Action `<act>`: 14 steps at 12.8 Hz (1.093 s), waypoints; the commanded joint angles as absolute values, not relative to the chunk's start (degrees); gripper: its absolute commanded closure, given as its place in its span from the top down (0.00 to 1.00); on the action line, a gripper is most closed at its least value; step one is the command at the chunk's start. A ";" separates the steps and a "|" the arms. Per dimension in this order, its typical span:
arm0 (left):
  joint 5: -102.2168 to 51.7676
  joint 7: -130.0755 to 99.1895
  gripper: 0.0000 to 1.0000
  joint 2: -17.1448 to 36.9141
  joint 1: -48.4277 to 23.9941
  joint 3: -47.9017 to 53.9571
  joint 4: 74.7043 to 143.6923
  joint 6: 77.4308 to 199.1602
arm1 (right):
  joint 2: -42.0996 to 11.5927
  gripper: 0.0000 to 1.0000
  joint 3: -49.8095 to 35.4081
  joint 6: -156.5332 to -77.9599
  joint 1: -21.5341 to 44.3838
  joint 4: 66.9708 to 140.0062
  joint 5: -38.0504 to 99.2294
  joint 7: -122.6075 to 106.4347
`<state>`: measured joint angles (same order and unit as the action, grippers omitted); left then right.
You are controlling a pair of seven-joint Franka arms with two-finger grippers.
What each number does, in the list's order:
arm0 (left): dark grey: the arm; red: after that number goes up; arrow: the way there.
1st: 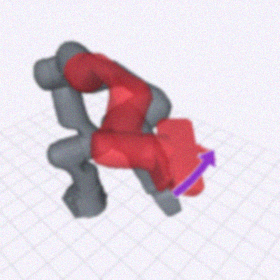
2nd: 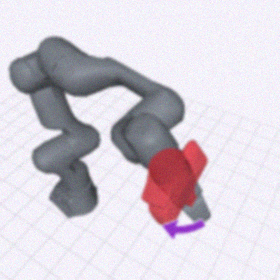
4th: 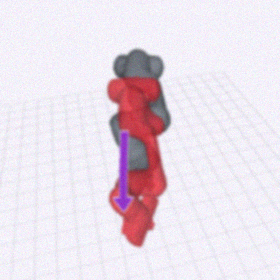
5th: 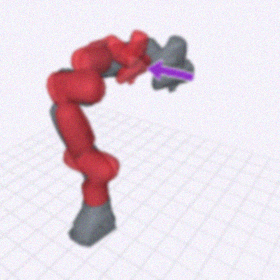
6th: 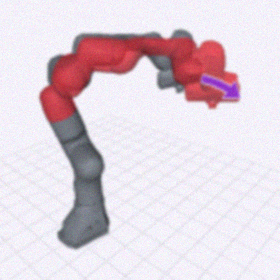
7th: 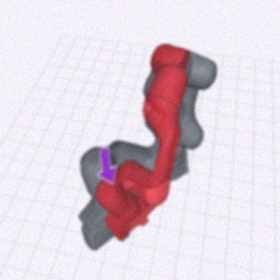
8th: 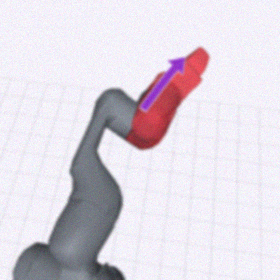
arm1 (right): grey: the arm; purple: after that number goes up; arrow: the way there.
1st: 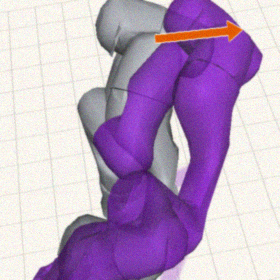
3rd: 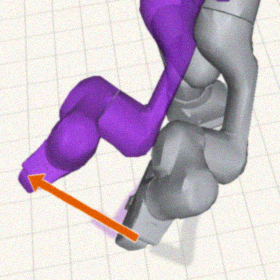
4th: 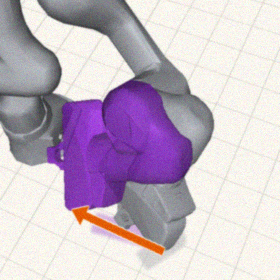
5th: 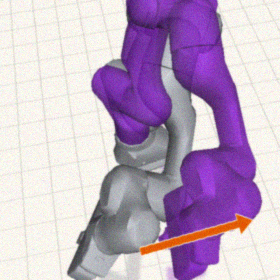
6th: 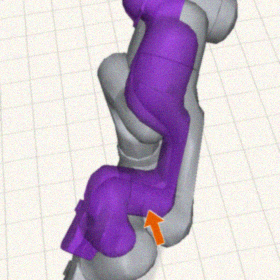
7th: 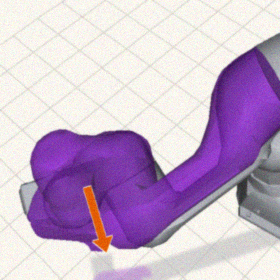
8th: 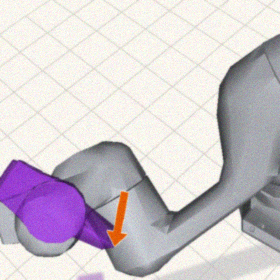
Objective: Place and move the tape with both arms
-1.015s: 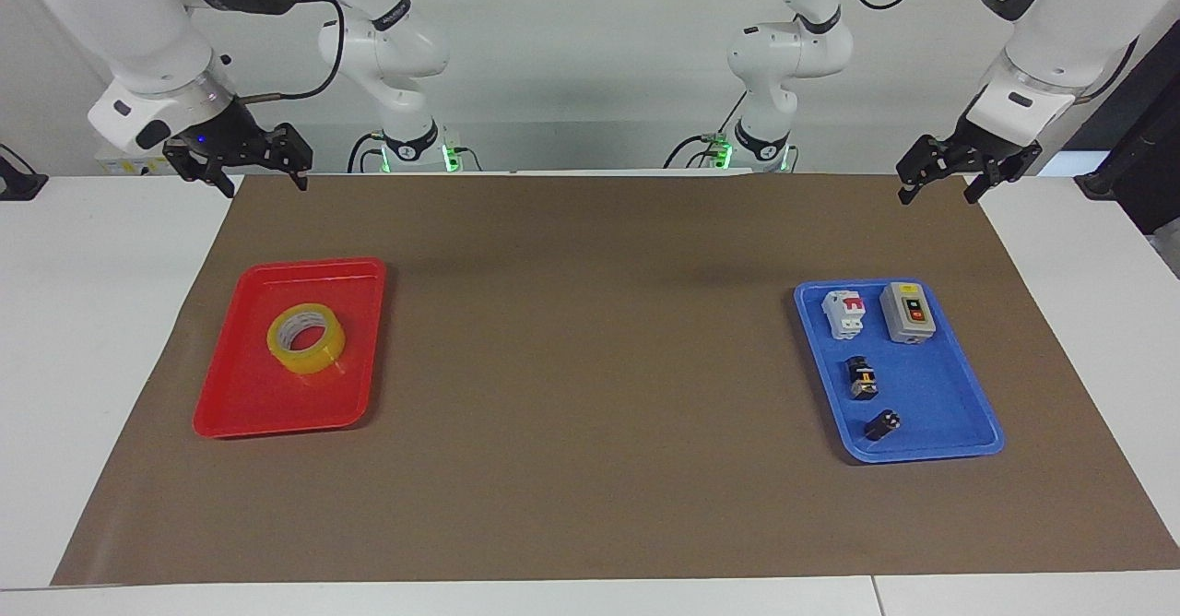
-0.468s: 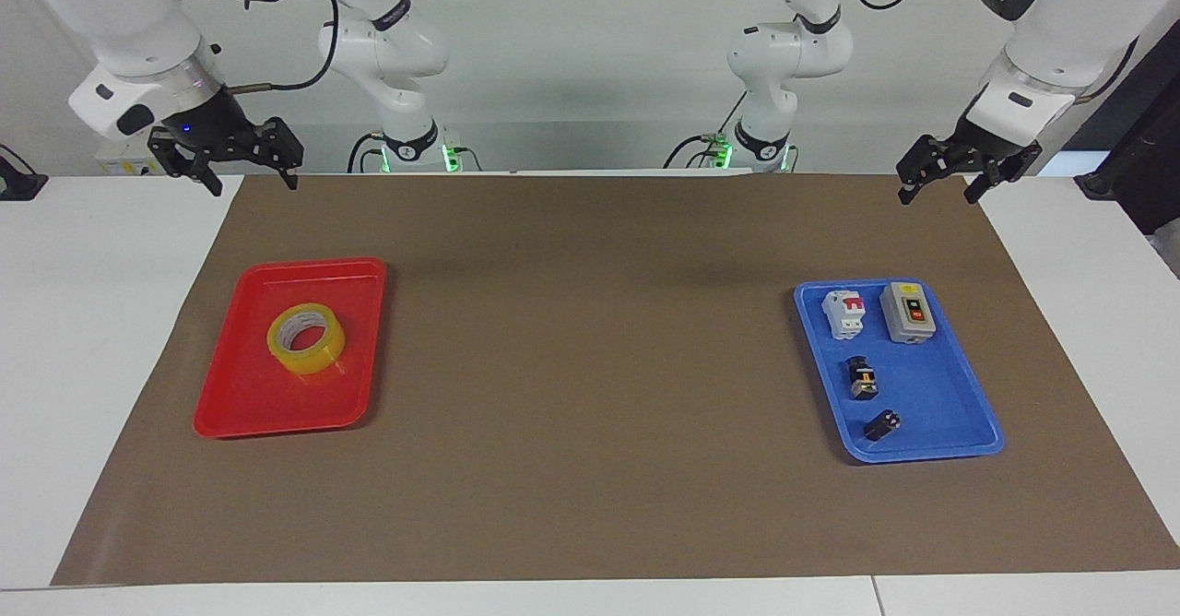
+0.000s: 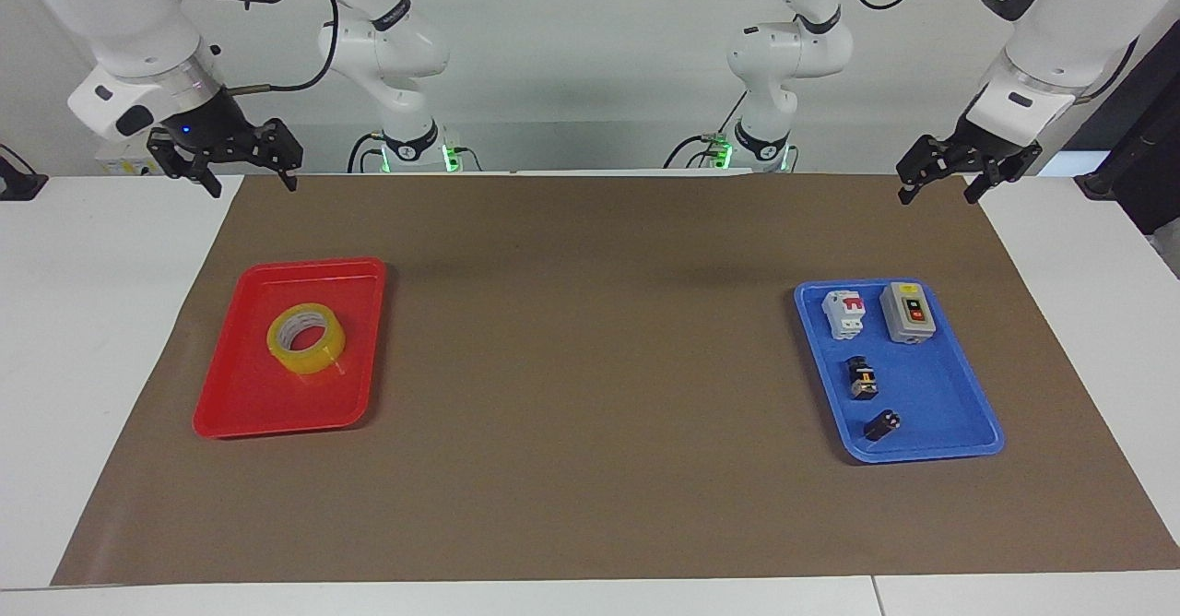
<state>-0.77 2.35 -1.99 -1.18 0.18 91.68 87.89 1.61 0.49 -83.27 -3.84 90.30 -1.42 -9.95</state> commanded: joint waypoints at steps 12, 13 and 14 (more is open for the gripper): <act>-1.58 2.81 1.00 -1.67 -1.05 -0.09 90.88 86.75 | 0.44 1.00 5.71 -83.76 0.62 89.56 -1.14 -9.49; -1.58 2.81 1.00 -1.58 -1.05 -0.09 90.88 86.75 | 0.44 1.00 5.71 -83.76 0.62 89.56 -1.14 -9.49; -1.58 2.81 1.00 -1.67 -1.05 -0.09 90.88 86.75 | 0.44 1.00 5.71 -83.76 0.53 89.47 -1.06 -9.41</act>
